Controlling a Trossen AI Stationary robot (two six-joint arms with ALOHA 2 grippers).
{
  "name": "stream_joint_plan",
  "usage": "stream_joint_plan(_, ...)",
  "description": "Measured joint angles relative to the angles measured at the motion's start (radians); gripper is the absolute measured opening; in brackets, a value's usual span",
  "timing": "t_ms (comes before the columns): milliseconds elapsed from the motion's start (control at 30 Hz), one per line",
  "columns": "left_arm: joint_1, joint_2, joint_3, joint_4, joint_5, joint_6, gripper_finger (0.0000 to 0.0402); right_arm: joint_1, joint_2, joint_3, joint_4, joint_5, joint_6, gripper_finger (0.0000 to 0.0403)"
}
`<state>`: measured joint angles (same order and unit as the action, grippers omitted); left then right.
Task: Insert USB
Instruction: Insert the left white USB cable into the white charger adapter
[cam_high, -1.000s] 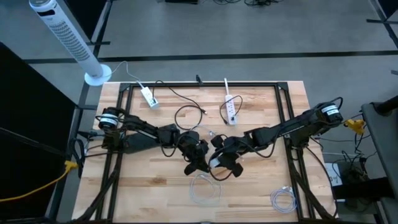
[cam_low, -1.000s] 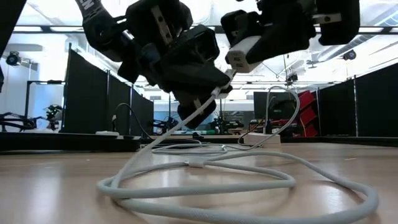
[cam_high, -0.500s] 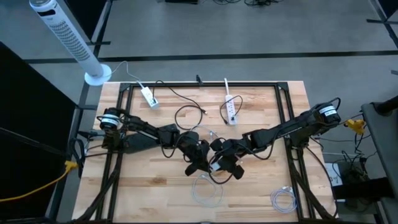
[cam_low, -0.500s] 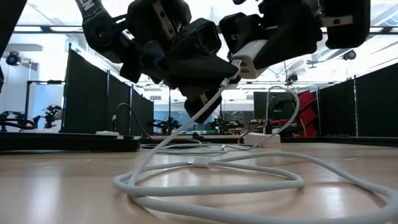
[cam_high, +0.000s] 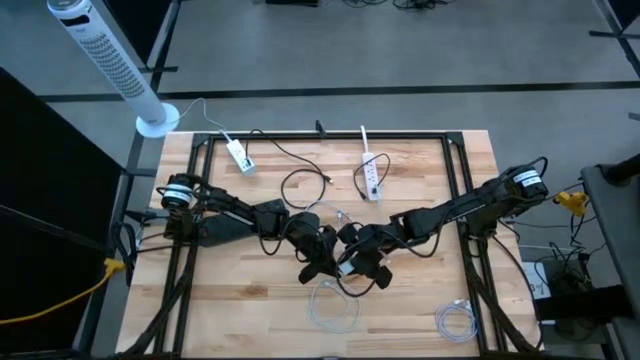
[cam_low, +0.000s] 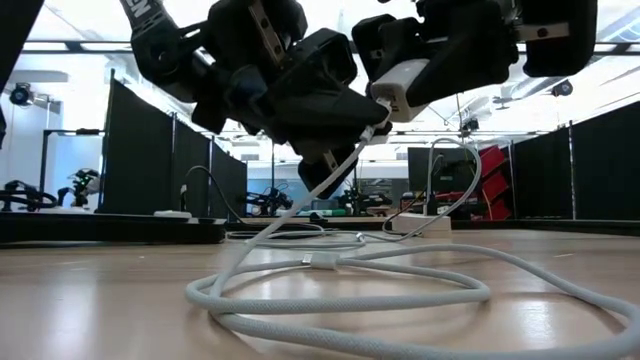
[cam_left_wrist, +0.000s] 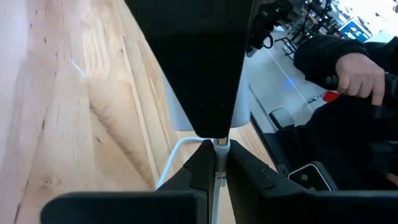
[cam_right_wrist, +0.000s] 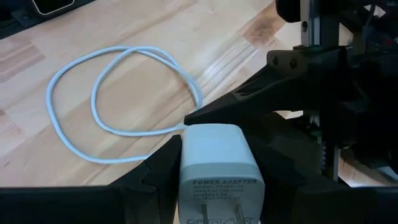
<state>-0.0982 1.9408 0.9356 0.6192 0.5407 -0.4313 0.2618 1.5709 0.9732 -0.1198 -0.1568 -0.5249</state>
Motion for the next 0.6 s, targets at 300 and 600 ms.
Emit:
stream_joint_plan(300, 0.000, 0.000, 0.005, -0.009, 0.000, -0.006, 0.0017, 0.011, 0.000, 0.000, -0.001, -0.001, 0.003, 0.0141)
stream_joint_plan(600, -0.006, 0.085, 0.114, -0.064, 0.071, -0.020, 0.0017, 0.016, 0.001, -0.003, -0.012, -0.016, -0.001, 0.0141)
